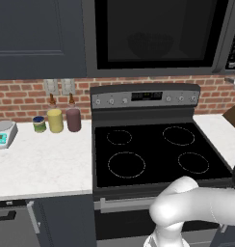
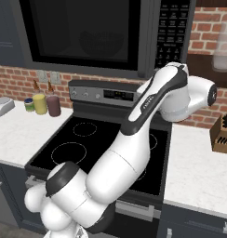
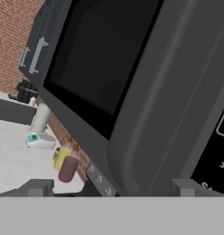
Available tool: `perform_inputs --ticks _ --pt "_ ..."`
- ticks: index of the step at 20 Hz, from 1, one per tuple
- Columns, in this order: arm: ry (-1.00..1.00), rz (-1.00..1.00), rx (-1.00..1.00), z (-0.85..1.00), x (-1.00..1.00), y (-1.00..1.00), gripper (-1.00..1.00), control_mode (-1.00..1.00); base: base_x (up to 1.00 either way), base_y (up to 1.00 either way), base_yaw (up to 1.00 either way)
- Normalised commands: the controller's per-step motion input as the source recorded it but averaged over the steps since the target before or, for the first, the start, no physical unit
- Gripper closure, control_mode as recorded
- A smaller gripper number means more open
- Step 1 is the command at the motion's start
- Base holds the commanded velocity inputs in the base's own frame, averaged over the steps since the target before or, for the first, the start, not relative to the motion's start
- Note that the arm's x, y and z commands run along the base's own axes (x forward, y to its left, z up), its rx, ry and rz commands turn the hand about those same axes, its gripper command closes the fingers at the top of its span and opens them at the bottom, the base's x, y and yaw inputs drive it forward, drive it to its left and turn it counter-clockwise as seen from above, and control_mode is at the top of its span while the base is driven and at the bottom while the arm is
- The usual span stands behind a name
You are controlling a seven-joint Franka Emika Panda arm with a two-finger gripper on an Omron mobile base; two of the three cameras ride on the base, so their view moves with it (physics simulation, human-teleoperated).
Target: Pick the cucumber from the sink and place it in the bowl. Then pick the bowl and place it in the microwave. Then close the microwave door and press the start button.
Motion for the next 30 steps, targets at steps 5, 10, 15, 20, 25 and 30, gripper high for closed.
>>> perform_inputs --ticks 5,10,15,20,25,30 --pt "0.0 0.21 0.0 -0.02 0.45 -0.23 -1.0 -1.0 0.0 0.0 0.0" --pt "0.0 0.23 0.0 -0.03 0.5 -0.19 -1.0 -1.0 0.0 0.0 0.0" --pt "0.01 0.13 0.0 0.0 0.5 -0.01 -1.0 -1.0 0.0 0.0 0.0" --pt "0.01 0.01 0.0 0.0 0.52 0.0 -1.0 -1.0 0.0 0.0 0.0" --pt "0.0 -0.06 0.0 0.0 0.41 0.06 -1.0 -1.0 0.0 0.0 0.0" --pt "0.0 -0.2 0.0 0.0 0.31 0.18 -1.0 -1.0 0.0 0.0 0.0"
